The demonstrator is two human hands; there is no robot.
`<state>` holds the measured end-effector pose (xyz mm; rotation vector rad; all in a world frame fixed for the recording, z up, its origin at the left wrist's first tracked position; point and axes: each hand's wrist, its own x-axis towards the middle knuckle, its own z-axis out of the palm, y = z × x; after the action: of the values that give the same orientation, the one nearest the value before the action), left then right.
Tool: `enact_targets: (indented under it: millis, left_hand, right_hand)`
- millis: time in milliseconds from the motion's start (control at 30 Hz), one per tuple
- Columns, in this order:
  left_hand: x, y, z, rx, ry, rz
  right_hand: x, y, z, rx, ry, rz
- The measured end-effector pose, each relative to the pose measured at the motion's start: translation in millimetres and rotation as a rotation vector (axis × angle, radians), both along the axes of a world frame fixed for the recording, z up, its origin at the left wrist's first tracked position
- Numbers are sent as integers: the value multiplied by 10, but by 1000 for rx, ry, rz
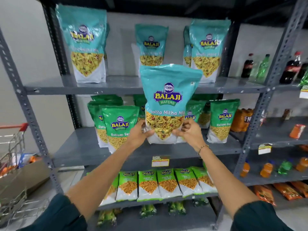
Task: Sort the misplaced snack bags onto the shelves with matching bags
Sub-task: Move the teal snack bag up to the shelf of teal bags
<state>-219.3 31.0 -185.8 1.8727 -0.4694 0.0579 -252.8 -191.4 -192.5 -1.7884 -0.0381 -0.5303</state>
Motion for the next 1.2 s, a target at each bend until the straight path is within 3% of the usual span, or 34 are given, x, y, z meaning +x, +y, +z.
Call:
enact_targets:
  millis: [300, 567, 900, 1200]
  left_hand:
    - [135, 288, 1160, -15, -220, 98]
    - [668, 219, 1891, 41, -316, 134]
    - [1849, -146, 1791, 4, -187, 156]
    - [2342, -275, 1702, 33, -168, 198]
  right_hand:
    - [325, 191, 1221, -13, -199, 106]
    - [960, 176, 1908, -97, -253, 102]
    - [2056, -115, 1899, -137, -138, 70]
    - [2577, -245, 1807, -167, -85, 56]
